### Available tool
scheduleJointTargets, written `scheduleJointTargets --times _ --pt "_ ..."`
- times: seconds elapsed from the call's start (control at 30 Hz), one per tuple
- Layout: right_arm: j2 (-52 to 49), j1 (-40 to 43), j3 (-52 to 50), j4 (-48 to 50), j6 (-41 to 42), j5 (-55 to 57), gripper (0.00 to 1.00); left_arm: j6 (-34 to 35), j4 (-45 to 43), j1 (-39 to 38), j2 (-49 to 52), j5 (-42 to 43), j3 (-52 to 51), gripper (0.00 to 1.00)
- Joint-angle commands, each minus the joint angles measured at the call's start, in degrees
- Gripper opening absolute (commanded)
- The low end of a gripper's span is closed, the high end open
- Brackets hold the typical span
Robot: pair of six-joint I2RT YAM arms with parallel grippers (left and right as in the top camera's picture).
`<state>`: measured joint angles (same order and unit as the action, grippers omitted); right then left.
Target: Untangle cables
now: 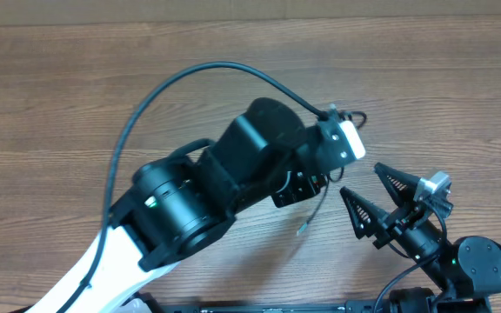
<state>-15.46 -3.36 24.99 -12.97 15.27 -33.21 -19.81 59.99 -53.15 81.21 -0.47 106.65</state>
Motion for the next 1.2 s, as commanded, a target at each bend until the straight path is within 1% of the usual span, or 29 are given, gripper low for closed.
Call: scheduleJointTargets --times 0.0,0.1,0.2,0.3,0.33,0.4,0.47,0.77,1.03,1.17 --pt "0.0 0.5 -0.2 2.2 -0.8 -7.1 0.83 -3.5 0.5 0.2 2.7 7.6 1.5 0.04" --pt "0.0 0.5 -0.2 2.7 -0.8 -7.6 0.81 -4.7 0.8 0.2 4.3 9.9 1.5 0.04" --pt "0.0 0.5 -0.2 2.7 -0.8 -7.6 0.76 -4.9 0.9 0.2 5.5 11.1 1.5 0.04" --pt "0.0 0.5 -0.2 2.7 -0.8 -7.6 0.64 -4.9 1.1 0.2 6.1 11.9 1.5 0.04" --pt "0.0 0.5 -0.2 2.7 -0.8 -7.6 0.58 -5.1 1.2 0.2 6.2 14.1 1.5 0.04" --pt "0.0 0.5 -0.2 2.7 -1.7 -7.8 0.51 -5.6 1.2 0.2 6.2 15.8 1.5 0.04" --pt "-0.1 0.5 -0.2 2.7 -2.3 -8.5 0.47 -5.6 1.3 0.2 6.2 16.0 1.5 0.04" --pt "0.0 0.5 -0.2 3.7 -2.6 -9.3 0.48 -5.9 3.4 0.2 6.3 18.5 1.5 0.04" --pt "0.0 0.5 -0.2 3.5 -3.6 -8.9 0.48 -7.4 8.2 0.2 6.3 18.6 1.5 0.04" --pt "0.0 0.5 -0.2 3.5 -3.6 -8.9 0.46 -9.0 8.5 0.2 6.3 22.8 1.5 0.04"
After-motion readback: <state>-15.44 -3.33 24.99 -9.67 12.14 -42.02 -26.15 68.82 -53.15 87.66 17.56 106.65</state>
